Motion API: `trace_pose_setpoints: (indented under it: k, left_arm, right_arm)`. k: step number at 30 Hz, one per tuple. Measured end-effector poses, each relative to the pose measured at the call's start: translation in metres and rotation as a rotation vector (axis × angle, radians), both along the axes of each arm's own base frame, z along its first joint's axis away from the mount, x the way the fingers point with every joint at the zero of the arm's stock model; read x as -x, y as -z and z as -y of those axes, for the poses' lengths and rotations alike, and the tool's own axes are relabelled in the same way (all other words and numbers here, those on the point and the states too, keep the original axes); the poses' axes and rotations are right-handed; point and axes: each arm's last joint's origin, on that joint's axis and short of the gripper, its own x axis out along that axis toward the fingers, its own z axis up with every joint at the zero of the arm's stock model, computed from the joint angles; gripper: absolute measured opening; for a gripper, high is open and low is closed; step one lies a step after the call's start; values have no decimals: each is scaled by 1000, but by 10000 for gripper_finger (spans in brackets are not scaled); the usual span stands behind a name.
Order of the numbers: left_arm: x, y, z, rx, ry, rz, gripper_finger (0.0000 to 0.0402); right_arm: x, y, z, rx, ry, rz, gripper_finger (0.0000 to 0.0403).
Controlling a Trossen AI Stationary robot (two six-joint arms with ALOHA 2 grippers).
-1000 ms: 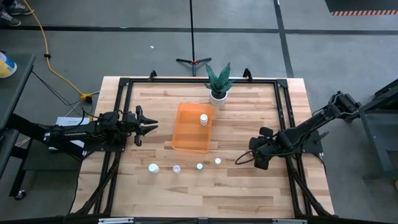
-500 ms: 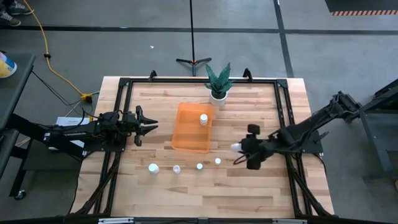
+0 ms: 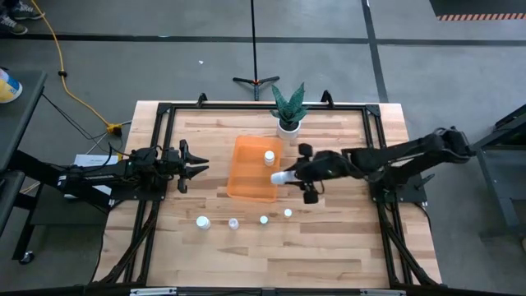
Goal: Pick and place pill bottles into a basket
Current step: Put the right white pill bottle into the orange bin
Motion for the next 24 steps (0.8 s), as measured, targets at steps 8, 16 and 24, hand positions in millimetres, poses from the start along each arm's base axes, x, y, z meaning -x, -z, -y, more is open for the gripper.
trace_pose_setpoints:
  k: [8, 16, 24]
  left_arm:
    - [0, 0, 0, 0, 0, 0, 133]
    - [0, 0, 0, 0, 0, -1, 133]
    - [0, 0, 0, 0, 0, -1, 133]
  right_arm:
    - [-41, 18, 34, -4, 29, -114, 150]
    - [-87, 24, 52, 12, 19, -339, 156]
    - [-117, 42, 70, 7, 40, -555, 160]
